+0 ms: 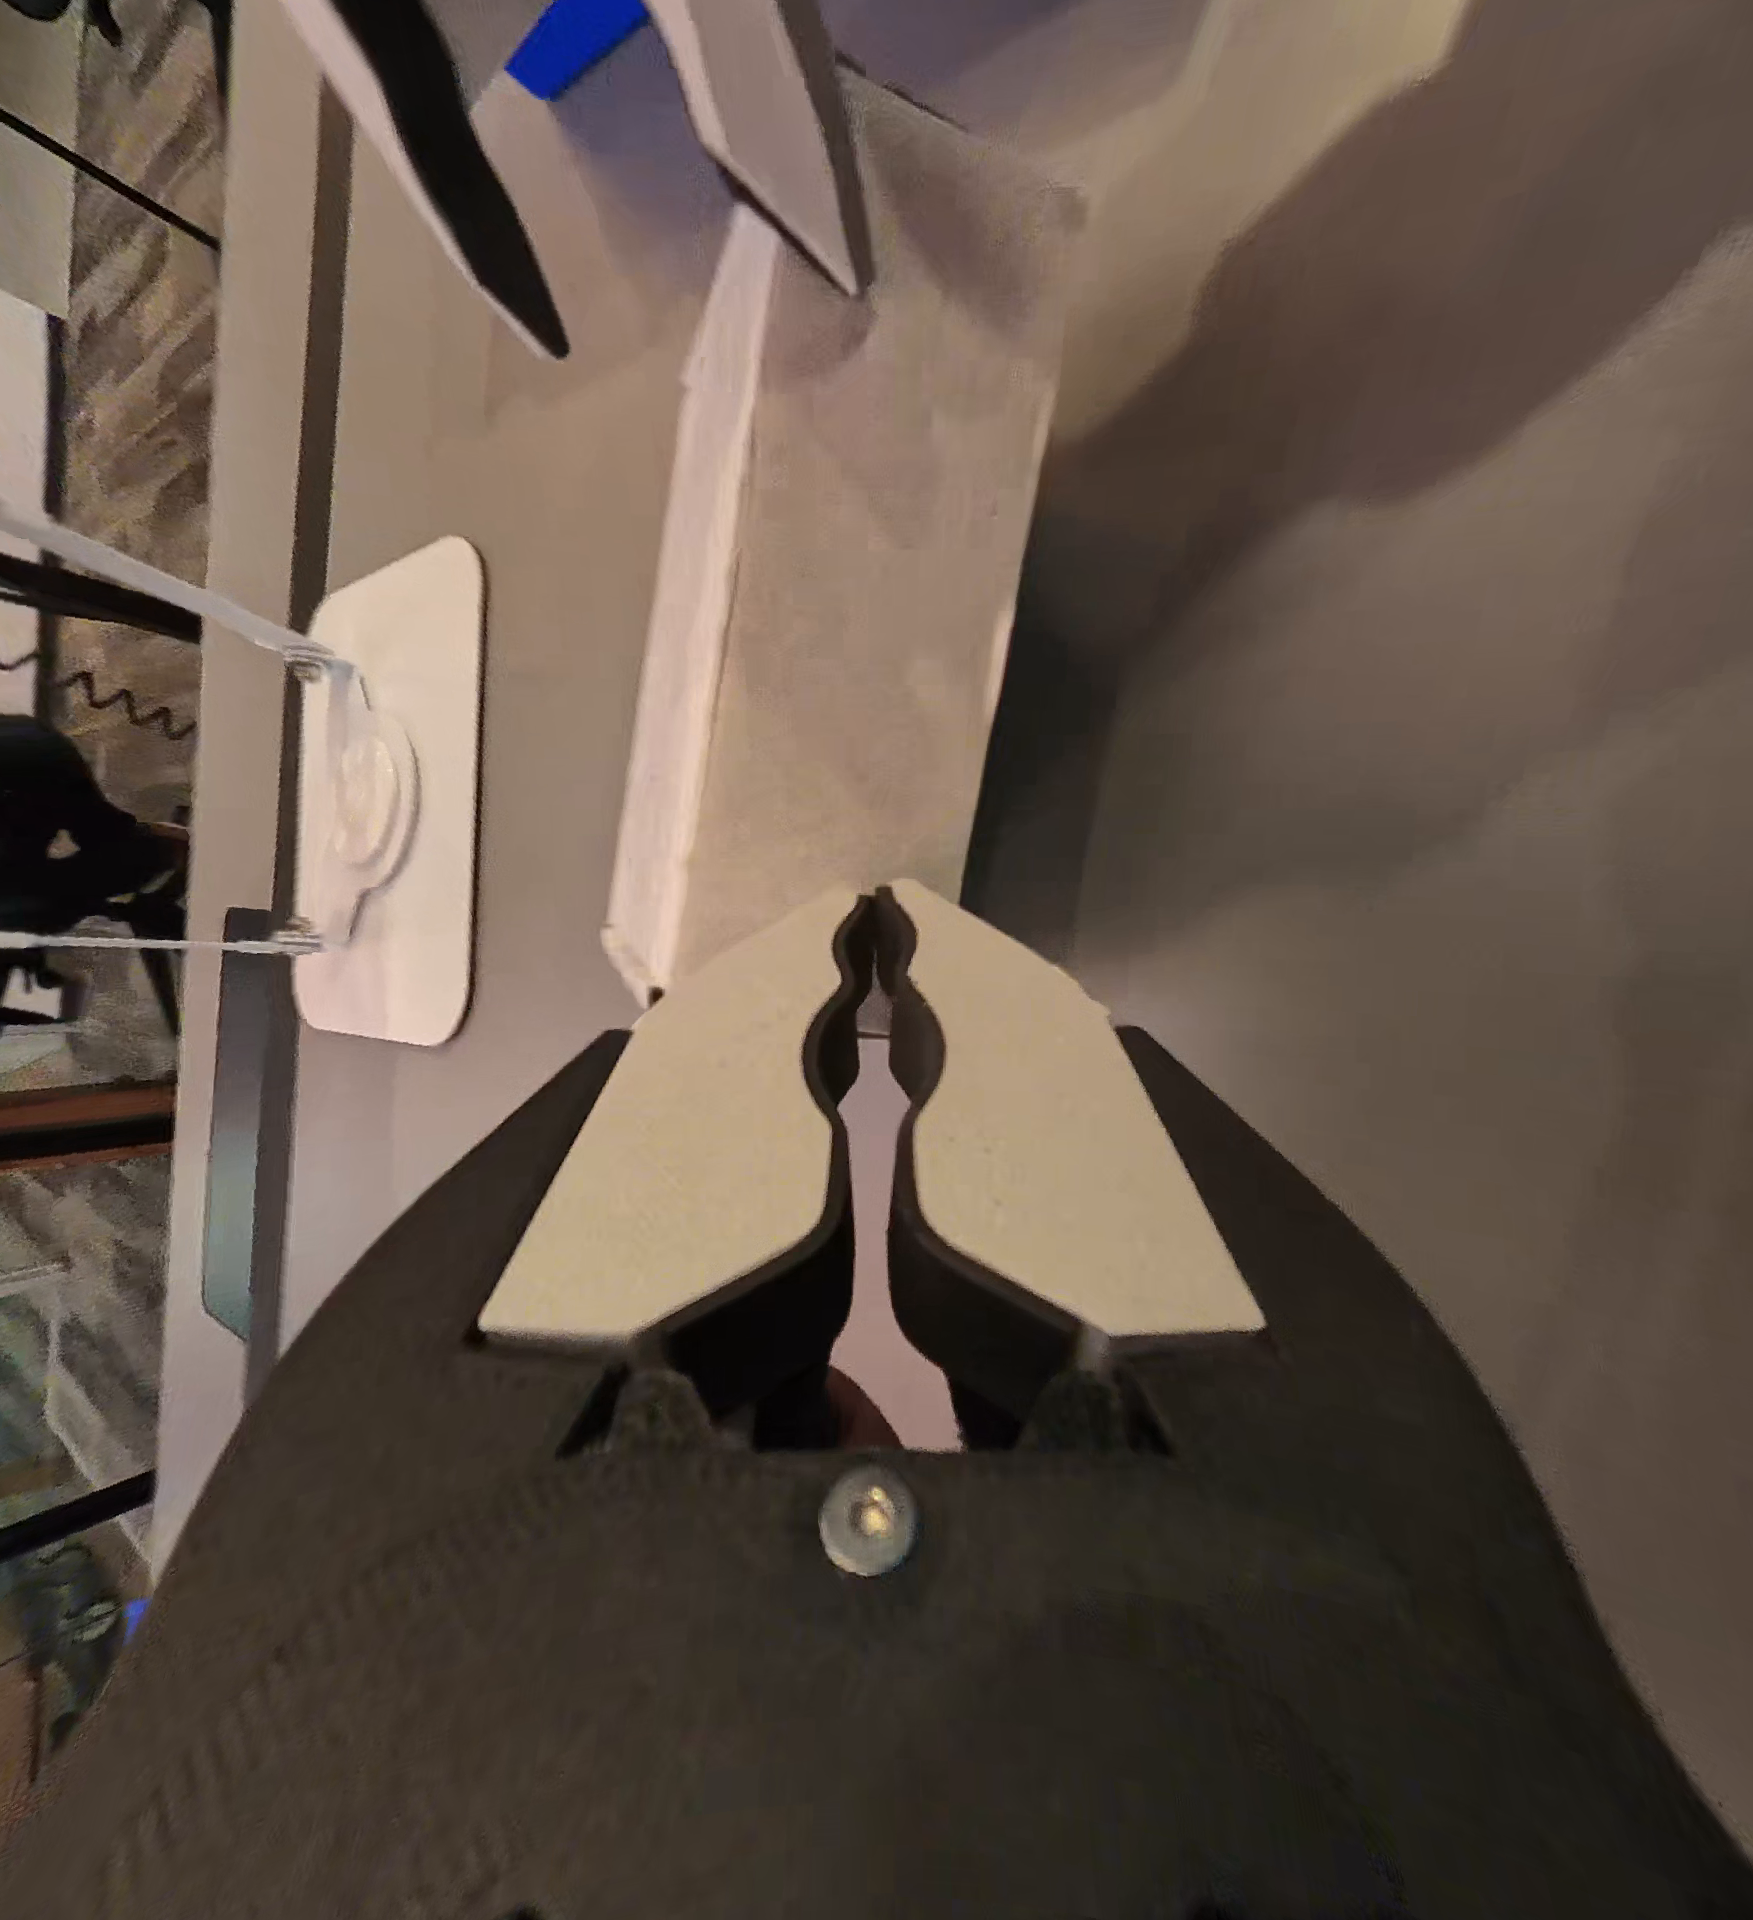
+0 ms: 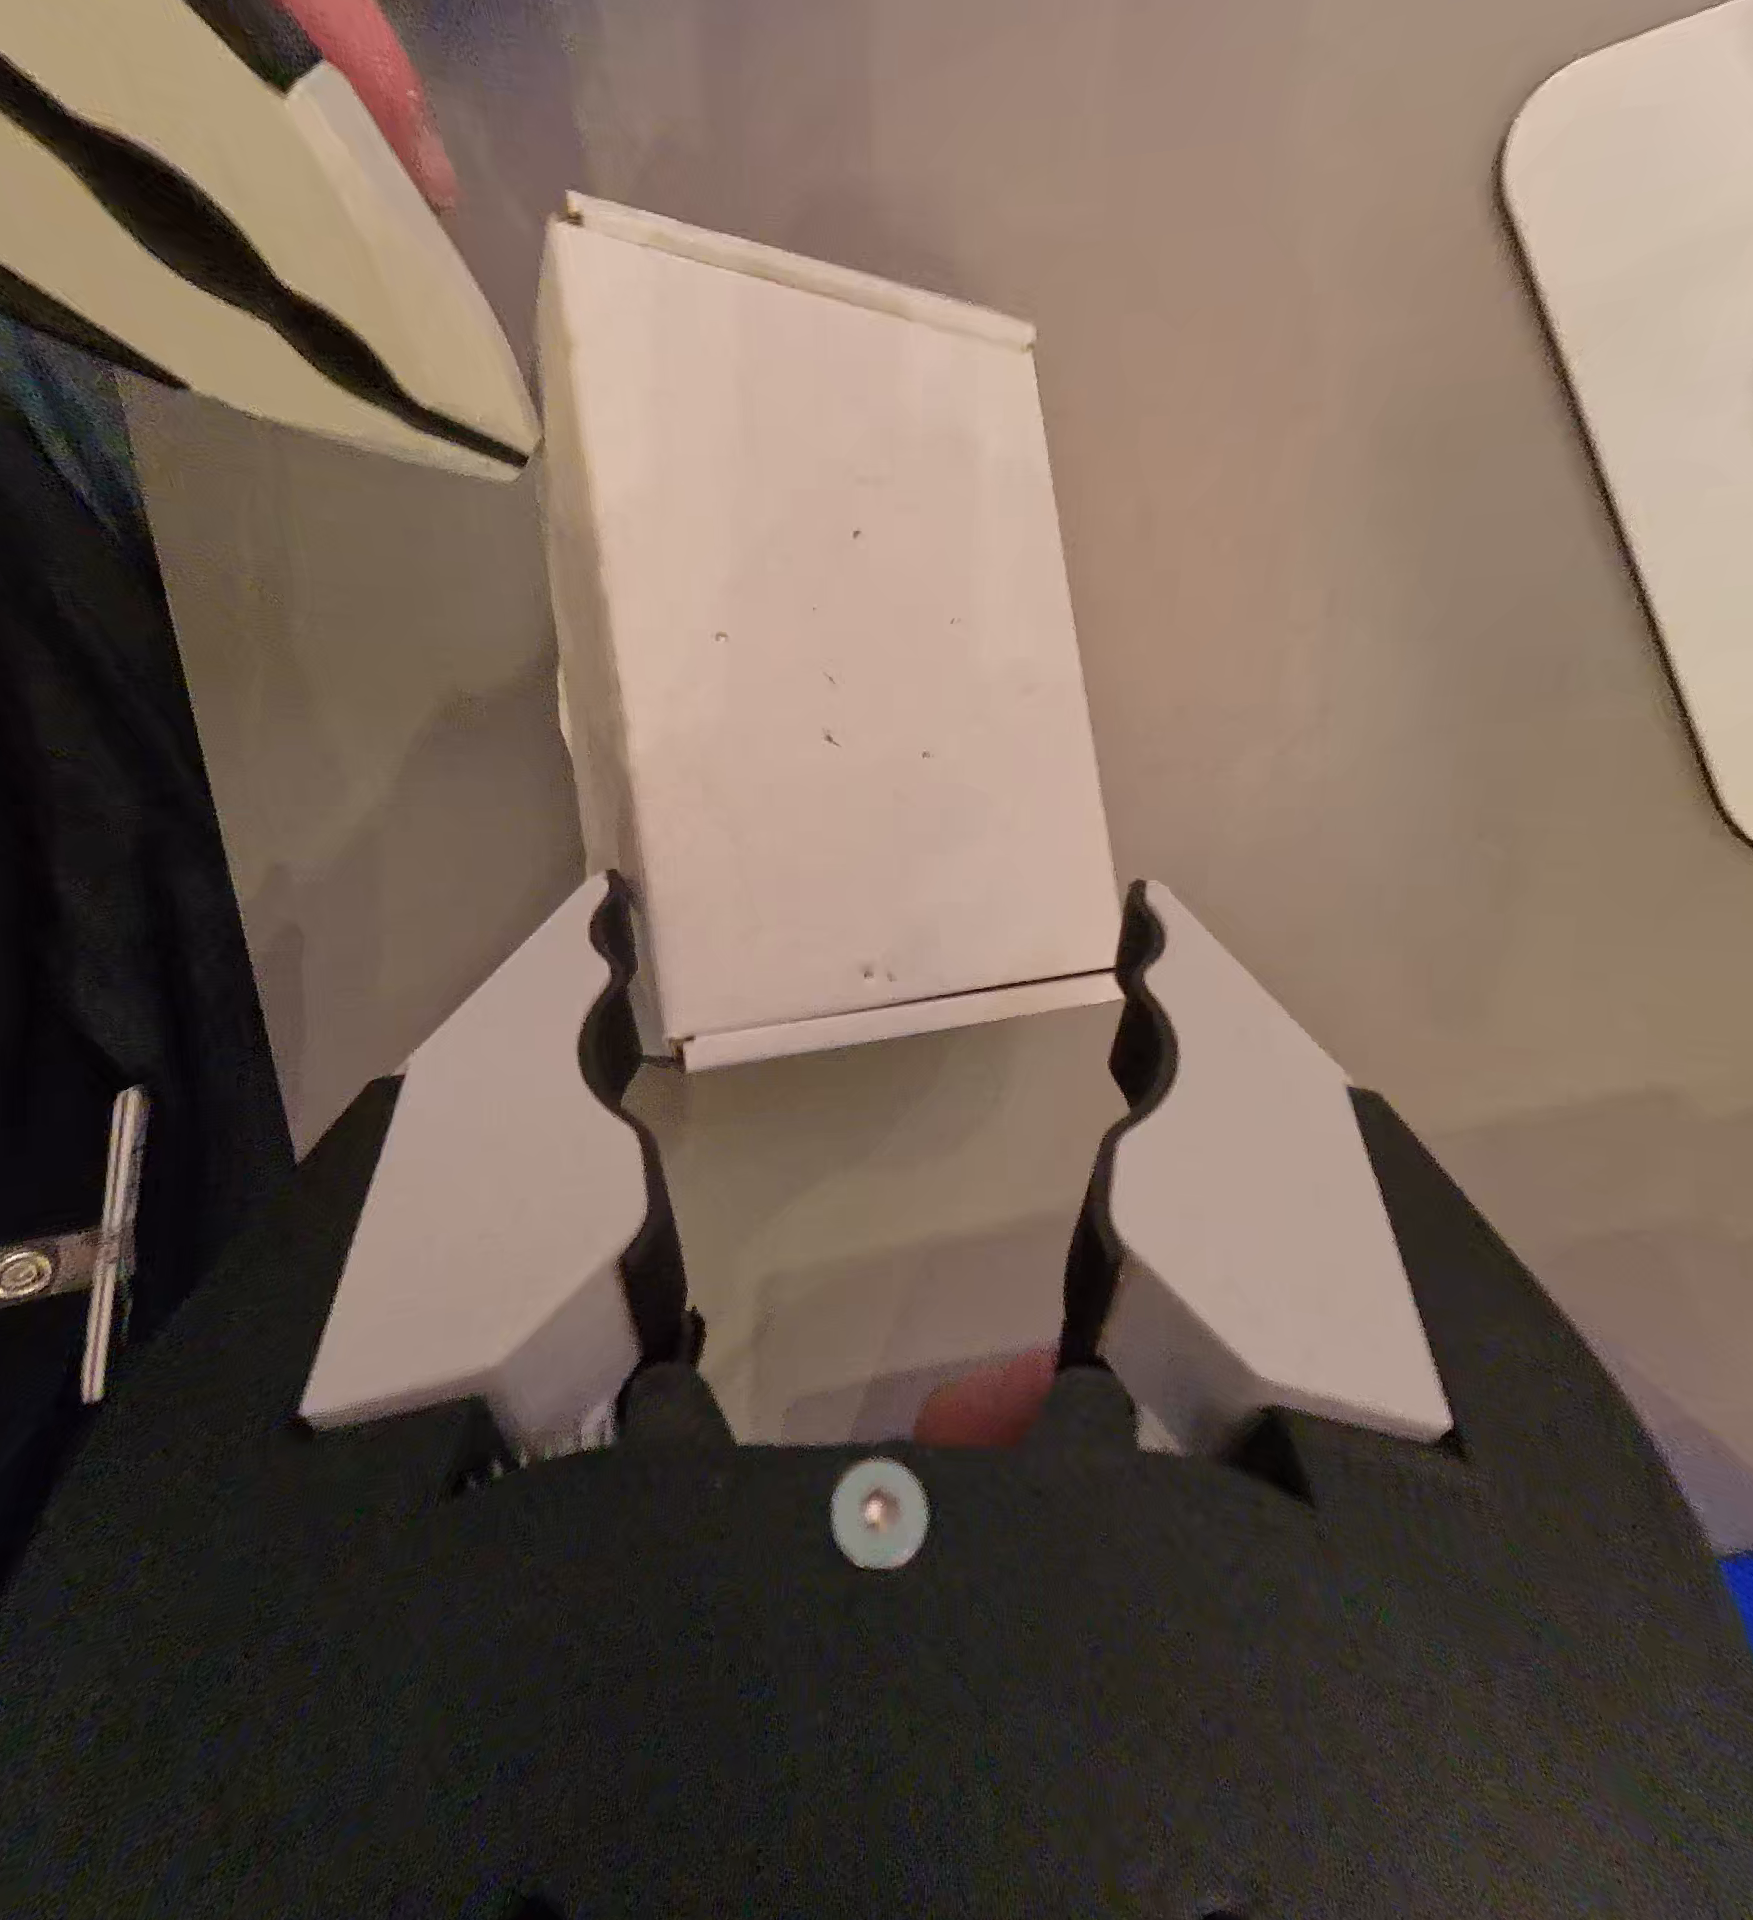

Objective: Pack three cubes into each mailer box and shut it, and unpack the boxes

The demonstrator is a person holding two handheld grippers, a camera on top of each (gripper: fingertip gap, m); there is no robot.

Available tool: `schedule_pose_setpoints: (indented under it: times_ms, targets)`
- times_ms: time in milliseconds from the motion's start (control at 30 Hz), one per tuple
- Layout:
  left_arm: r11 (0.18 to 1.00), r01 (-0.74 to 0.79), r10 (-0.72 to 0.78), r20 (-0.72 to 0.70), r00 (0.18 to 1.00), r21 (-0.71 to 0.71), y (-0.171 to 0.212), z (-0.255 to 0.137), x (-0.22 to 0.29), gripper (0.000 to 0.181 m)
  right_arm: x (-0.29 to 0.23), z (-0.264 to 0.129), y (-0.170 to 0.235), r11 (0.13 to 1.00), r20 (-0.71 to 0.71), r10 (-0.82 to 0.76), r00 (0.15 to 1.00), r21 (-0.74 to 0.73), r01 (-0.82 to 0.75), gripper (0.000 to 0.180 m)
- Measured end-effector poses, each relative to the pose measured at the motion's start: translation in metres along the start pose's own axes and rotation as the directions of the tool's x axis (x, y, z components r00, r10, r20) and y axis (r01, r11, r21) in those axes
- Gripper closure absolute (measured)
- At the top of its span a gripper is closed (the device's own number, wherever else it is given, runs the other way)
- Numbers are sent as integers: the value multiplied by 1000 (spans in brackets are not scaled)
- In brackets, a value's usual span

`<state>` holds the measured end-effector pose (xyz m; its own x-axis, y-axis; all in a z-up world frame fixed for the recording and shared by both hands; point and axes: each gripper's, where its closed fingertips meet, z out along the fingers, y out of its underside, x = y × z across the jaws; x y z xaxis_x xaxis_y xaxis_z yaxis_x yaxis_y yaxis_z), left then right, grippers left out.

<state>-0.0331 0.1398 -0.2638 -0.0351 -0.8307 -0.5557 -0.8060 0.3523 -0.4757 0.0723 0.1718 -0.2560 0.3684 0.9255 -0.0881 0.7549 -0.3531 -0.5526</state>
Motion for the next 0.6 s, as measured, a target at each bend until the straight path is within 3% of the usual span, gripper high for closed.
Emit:
schedule_pose_setpoints:
  times_ms: [167,433,533,600]
  targets:
    - [1000,30,-30,-56,998,-4,7,16,21,181,5,32,0,989,-35,-65,997,-138,60,83]
    - [1000,29,-29,-83,996,-3,9,26,30,181,15,70,-14,858,-52,-434,899,-329,395,48]
    - [999,35,-35,-85,996,-2,11,26,30,181,17,84,-10,812,-6,-474,880,-390,435,51]
    - [999,42,-42,-85,995,-5,12,25,31,181,20,86,-14,829,-17,-445,895,-385,405,52]
